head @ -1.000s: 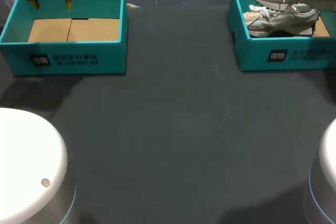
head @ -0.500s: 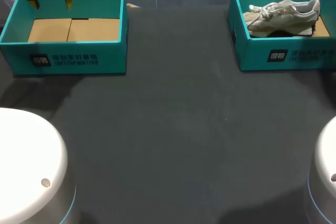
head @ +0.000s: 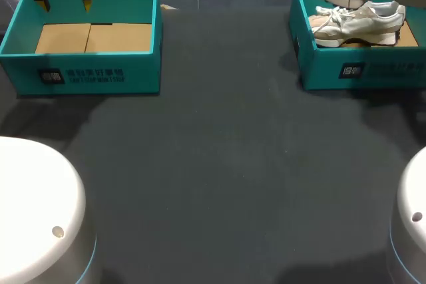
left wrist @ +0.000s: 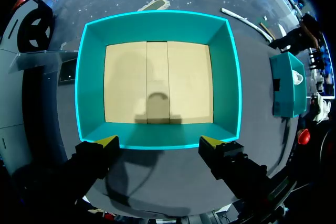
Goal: Take the shoe out of the shoebox, open the shoe tongue, remove and reinsert the insole, then place the shoe into the shoebox
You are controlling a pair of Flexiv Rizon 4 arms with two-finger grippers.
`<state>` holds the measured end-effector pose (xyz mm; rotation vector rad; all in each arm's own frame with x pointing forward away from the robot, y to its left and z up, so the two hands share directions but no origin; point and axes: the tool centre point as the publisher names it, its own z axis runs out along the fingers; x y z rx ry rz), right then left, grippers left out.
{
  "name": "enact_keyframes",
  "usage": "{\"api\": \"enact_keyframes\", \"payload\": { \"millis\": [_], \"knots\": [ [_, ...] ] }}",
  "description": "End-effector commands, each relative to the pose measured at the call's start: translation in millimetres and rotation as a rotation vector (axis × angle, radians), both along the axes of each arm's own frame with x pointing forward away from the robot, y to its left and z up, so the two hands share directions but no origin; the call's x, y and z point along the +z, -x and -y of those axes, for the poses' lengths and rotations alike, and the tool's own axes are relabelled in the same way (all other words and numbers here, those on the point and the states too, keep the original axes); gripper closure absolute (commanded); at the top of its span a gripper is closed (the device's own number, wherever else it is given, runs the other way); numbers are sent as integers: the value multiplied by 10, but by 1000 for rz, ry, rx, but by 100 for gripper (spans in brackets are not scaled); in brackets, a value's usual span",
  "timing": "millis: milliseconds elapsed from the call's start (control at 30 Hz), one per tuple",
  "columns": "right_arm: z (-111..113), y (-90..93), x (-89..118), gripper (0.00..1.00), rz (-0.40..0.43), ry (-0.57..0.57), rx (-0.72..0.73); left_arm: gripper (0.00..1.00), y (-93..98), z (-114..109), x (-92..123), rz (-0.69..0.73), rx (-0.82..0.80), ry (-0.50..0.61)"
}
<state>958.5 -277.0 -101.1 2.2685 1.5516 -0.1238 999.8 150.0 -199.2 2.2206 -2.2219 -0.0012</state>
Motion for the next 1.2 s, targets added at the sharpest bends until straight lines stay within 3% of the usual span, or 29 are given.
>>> {"api": "enact_keyframes", "payload": {
  "millis": [33,433,633,1000,1200],
  "knots": [
    [0,119,30,100,42,11,11,0,-1,0,-2,0,0,0],
    [0,119,30,100,42,11,11,0,-1,0,-2,0,0,0],
    [-310,471,32,100,62,95,54,0,-1,0,-2,0,0,0],
    [-873,1203,-71,100,88,83,60,0,-1,0,-2,0,0,0],
    [-1208,1552,-232,100,96,89,77,0,-1,0,-2,0,0,0]
  ]
}}
